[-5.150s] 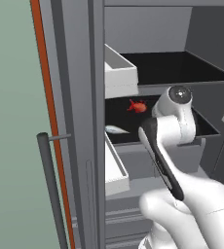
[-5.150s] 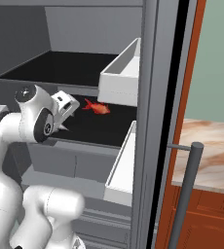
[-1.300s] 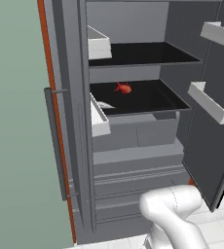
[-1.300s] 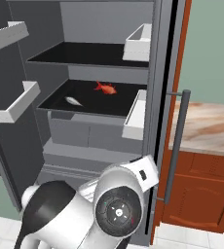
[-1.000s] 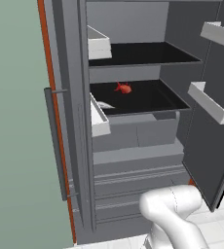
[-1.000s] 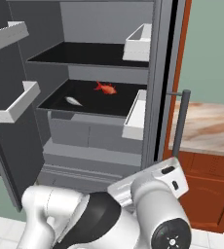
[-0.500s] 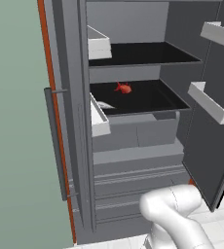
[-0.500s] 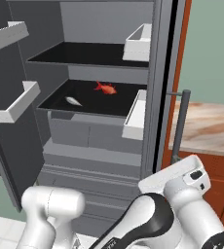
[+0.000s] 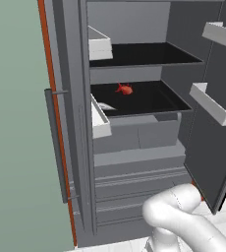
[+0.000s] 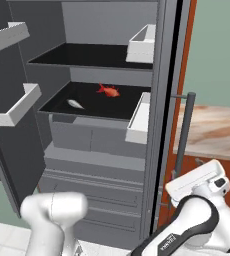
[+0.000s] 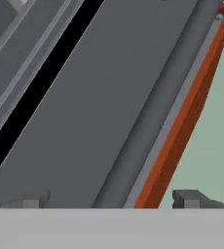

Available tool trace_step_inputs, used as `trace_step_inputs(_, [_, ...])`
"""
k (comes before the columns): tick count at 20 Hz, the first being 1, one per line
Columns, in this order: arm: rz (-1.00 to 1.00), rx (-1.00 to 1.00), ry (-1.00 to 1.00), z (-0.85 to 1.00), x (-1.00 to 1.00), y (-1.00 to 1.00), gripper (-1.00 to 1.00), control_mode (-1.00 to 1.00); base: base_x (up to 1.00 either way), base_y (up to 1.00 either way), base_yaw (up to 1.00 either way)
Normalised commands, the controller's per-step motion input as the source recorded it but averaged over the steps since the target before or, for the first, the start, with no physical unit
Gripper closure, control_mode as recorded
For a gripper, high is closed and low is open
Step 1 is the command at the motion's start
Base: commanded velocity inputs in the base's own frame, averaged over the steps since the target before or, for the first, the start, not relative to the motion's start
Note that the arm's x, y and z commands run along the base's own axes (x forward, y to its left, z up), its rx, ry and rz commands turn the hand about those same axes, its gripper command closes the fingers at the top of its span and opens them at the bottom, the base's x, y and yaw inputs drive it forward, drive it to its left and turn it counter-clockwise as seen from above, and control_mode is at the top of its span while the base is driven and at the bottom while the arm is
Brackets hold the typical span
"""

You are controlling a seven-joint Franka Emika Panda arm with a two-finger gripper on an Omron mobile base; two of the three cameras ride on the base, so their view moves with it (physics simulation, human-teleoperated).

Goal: Place the fish on the counter behind the older fish on the same shelf of the fridge to maintain FIFO order. Close the fridge door when finished.

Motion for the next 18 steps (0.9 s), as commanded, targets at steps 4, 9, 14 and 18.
trace_step_inputs(4, [0.07, 0.01, -0.14, -0.34, 0.25, -0.83, -1.0, -1.0, 0.0, 0.0, 0.0])
trace_step_inputs(9, [0.05, 0.01, -0.03, -0.45, 0.62, -0.53, -1.0, -1.0, 0.0, 0.0, 0.0])
trace_step_inputs(14, [0.05, 0.0, 0.0, -0.33, 0.89, -0.28, -1.0, -1.0, 0.0, 0.0, 0.0])
trace_step_inputs(18, [0.07, 0.0, 0.0, -0.3, 0.83, 0.02, -1.0, -1.0, 0.0, 0.0, 0.0])
